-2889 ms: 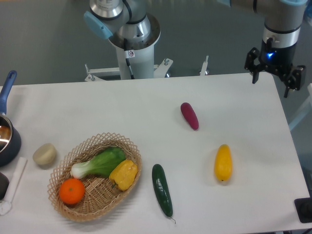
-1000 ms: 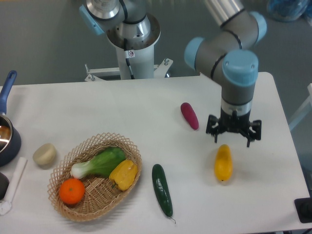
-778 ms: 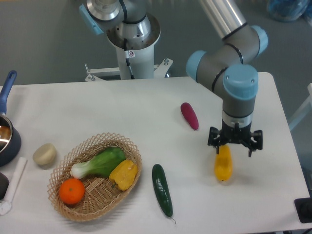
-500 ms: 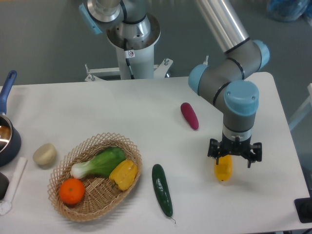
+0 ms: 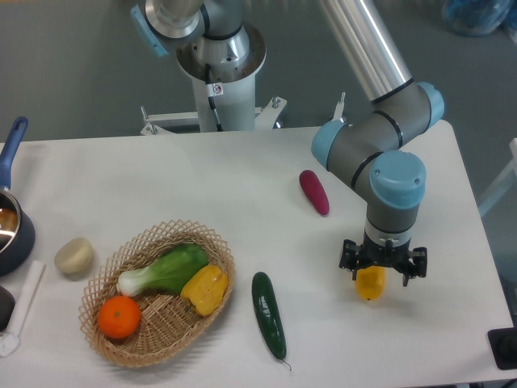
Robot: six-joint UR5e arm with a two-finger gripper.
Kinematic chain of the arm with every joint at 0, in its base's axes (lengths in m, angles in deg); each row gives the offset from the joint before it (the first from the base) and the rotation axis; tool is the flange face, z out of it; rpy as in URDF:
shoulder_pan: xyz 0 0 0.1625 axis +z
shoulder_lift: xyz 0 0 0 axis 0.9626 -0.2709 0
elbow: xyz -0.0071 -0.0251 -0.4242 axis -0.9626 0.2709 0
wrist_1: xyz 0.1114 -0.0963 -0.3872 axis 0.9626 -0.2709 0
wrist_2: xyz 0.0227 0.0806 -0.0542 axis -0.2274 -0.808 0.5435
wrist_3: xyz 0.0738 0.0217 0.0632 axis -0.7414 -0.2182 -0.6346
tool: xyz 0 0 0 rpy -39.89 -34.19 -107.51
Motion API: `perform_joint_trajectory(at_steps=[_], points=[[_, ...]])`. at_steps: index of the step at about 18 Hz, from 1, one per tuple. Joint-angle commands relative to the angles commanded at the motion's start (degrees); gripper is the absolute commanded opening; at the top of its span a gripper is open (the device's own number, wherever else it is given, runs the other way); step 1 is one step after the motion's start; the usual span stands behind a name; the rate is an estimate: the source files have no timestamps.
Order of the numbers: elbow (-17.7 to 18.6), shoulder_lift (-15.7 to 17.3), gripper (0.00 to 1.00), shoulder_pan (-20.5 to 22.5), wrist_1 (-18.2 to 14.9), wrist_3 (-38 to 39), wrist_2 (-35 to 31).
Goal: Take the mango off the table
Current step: 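Lower the gripper around the mango and close its fingers on it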
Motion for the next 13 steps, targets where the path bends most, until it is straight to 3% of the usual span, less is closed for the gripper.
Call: perform_joint_trajectory(at_steps=[10,13], points=[[0.53,-0.97,1.00,-0.80,0.00,-0.44,-0.62],[0.53,-0.88,0.88,-0.80,0.00,-0.61,-0.70]])
